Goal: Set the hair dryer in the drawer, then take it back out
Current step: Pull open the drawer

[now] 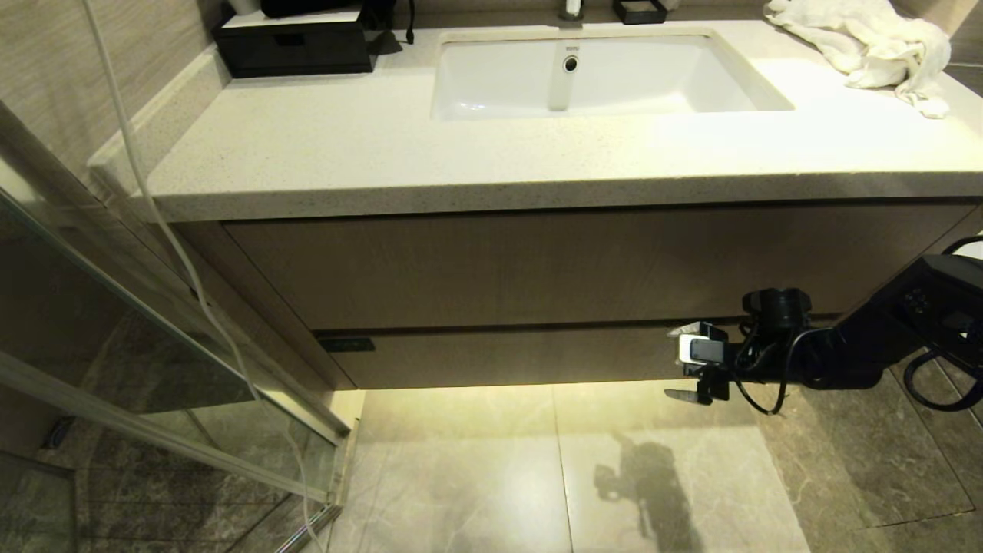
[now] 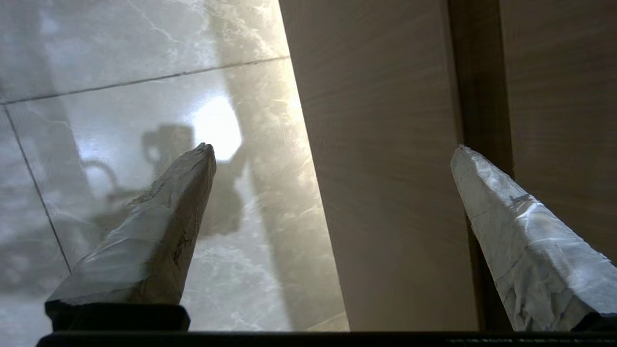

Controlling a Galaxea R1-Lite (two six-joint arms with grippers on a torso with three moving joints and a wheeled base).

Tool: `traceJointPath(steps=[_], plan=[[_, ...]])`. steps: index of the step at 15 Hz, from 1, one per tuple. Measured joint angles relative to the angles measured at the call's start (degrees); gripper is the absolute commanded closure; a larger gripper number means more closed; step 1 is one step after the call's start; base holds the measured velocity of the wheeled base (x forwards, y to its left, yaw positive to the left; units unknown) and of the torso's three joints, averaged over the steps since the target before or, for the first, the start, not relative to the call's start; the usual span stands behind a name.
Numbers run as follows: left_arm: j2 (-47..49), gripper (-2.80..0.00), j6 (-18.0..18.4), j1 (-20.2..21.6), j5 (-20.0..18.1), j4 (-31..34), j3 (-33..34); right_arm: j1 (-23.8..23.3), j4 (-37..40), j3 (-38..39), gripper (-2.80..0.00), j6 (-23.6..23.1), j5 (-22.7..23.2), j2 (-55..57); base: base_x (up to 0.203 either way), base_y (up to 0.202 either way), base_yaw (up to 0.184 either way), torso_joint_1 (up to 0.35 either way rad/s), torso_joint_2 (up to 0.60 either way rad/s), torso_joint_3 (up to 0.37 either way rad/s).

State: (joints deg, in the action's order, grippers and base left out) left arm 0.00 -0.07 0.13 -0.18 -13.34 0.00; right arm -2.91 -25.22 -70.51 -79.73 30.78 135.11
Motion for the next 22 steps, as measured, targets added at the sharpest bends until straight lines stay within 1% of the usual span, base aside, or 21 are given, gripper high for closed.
traceJointPath(steps=[9, 15, 19, 22], plan=[[0.0, -2.8, 0.0, 0.0, 0.0, -0.02, 0.0, 0.09, -1.97, -5.69, -2.8, 0.04, -0.2, 4.12, 0.0, 0.0, 0.0, 0.0, 0.0, 0.0], [0.0, -2.8, 0.0, 0.02, 0.0, -0.02, 0.0, 0.11, -2.3, -7.26, -2.8, 0.46, -0.55, 5.67, 0.0, 0.0, 0.0, 0.0, 0.0, 0.0], [0.0, -2.8, 0.0, 0.02, 0.0, -0.02, 0.0, 0.09, -4.66, -7.98, -2.8, 0.54, -0.55, 6.9, 0.0, 0.0, 0.0, 0.0, 0.0, 0.0], [0.0, -2.8, 0.02, 0.02, 0.02, -0.05, 0.0, 0.05, -4.75, -8.79, -2.8, 0.63, -0.55, 7.84, 0.0, 0.0, 0.0, 0.0, 0.0, 0.0]])
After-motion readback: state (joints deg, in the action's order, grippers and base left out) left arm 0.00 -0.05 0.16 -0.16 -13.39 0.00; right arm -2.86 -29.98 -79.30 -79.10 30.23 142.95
